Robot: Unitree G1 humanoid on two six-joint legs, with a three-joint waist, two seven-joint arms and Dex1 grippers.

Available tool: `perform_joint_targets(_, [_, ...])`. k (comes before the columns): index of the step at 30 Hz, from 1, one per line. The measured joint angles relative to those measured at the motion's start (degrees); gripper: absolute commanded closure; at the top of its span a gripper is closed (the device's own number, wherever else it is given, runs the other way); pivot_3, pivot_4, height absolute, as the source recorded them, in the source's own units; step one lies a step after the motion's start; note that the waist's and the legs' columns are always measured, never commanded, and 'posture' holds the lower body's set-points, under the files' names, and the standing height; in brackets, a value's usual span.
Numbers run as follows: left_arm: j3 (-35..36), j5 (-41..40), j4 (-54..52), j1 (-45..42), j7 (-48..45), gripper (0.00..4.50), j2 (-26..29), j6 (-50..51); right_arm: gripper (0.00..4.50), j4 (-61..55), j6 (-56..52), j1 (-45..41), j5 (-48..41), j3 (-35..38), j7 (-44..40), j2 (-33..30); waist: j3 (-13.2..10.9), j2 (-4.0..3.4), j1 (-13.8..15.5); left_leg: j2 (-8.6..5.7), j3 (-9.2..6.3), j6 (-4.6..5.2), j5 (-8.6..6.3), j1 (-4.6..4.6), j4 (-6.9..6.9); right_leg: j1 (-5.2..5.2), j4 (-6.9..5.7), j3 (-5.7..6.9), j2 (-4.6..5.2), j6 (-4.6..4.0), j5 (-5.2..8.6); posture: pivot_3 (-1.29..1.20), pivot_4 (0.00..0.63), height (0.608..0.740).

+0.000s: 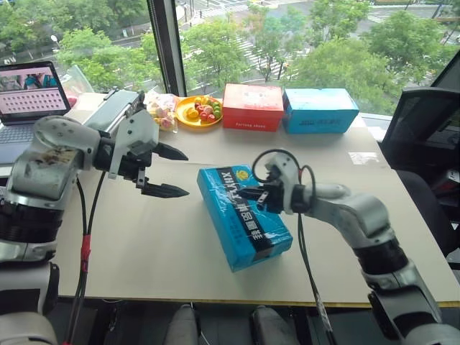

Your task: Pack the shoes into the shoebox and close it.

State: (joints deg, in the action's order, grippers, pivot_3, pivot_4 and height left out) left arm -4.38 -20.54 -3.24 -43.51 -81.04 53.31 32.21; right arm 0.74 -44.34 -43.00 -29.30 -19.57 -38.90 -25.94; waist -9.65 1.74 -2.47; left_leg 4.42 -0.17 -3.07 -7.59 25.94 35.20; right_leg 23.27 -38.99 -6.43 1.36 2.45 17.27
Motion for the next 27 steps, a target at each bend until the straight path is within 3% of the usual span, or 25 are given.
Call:
perform_joint_targets(6, [3.5,-3.4,-8.6,7.6,4.6,0.0,0.6,5.4,4.47,10.9,11.3,-4.5,11.8,-9.2,-8.0,2.9,0.0,0.03,0.0,0.01,-0.01,0.0,-0.01,-0.06,0.01,-0.06,-0.01,0.01,0.0,-0.15,-0.09,0.0,0.15,0.739])
perform_joint_targets(11, [4.7,-4.5,-14.2,12.2,8.7,0.0,1.5,8.3,4.47,14.0,21.1,-4.4,21.7,-13.2,-9.8,2.7,0.1,0.08,-0.3,0.02,0.04,-0.03,-0.02,-1.32,-0.17,-1.11,-0.01,-0.03,0.0,0.08,0.21,0.0,0.15,0.739])
perform_joint_targets(17, [5.6,-6.7,-16.0,15.0,10.5,0.0,1.7,9.5,2.71,2.7,14.6,3.9,15.7,-5.1,-14.4,-2.0,0.2,0.17,0.9,0.01,0.06,-0.04,-0.02,-1.09,-0.16,-0.96,-0.01,-0.02,0.04,0.01,0.28,0.0,0.15,0.739])
perform_joint_targets(21, [3.9,-5.1,-14.2,18.6,10.5,0.0,2.4,7.4,1.34,-10.6,5.4,9.4,11.9,0.2,-20.1,-16.4,0.1,0.09,1.4,0.01,0.06,-0.06,-0.04,-0.78,-0.22,-0.61,0.0,-0.01,0.03,-0.19,0.23,0.0,0.15,0.739])
perform_joint_targets(24, [3.0,-4.3,-11.7,20.6,10.9,0.0,0.8,5.6,0.29,-15.9,0.5,12.9,7.9,6.6,-21.0,-21.5,0.1,0.11,1.2,0.03,0.05,-0.06,-0.05,-0.74,-0.34,-0.51,0.0,-0.01,0.01,-0.26,0.28,0.0,0.15,0.739])
perform_joint_targets(27, [3.7,-4.1,-10.4,22.9,13.2,0.0,-1.5,3.4,0.09,-17.5,-1.9,17.7,5.7,13.8,-19.4,-23.4,0.1,0.11,1.2,0.02,0.05,-0.04,-0.06,-0.72,-0.32,-0.54,0.04,-0.02,0.03,-0.24,0.29,0.0,0.15,0.739])
